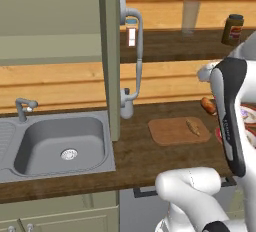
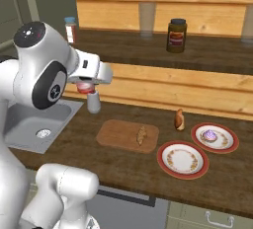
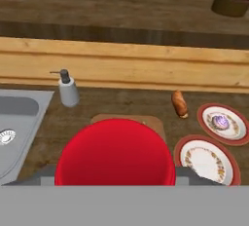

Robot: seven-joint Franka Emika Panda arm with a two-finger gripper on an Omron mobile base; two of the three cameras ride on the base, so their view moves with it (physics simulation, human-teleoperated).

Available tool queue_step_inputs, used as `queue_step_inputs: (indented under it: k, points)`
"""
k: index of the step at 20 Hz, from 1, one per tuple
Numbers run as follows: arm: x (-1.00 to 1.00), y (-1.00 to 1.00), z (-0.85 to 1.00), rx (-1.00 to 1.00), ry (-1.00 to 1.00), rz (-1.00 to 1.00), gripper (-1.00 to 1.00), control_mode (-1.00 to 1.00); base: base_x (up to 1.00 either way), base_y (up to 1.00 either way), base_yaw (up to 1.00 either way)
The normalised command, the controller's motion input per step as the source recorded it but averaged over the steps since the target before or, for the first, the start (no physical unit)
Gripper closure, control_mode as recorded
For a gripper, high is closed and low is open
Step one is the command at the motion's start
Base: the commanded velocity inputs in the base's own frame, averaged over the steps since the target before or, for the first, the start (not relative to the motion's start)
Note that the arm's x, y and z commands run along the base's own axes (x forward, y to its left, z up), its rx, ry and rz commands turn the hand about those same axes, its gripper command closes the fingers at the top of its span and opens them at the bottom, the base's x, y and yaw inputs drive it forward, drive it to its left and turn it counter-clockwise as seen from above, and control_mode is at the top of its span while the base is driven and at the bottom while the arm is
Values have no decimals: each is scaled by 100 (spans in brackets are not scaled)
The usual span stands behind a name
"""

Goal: From the different types of pastries on the counter, select a croissant and place it on the cutting board. Then retrieve a jar of jam from the cabinet and place it alongside the croissant on the cutting board.

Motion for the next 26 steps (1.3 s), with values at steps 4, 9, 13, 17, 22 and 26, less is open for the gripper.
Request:
queue_step_inputs:
  k: [4, 9, 13, 17, 22, 26]
  points:
    - [-99, 0, -59, 0, -17, 0, 100, -100, 0, 0, 0]
    - [-63, 0, -86, 0, -24, 0, 100, -100, 0, 0, 0]
    - [-4, 1, -71, 0, 9, 0, 100, -100, 0, 0, 0]
    - [23, 0, -12, 0, 34, 0, 100, -100, 0, 0, 0]
    - [9, 0, -21, 0, -10, 0, 100, -100, 0, 0, 0]
    - [1, 0, -77, 0, -25, 0, 100, -100, 0, 0, 0]
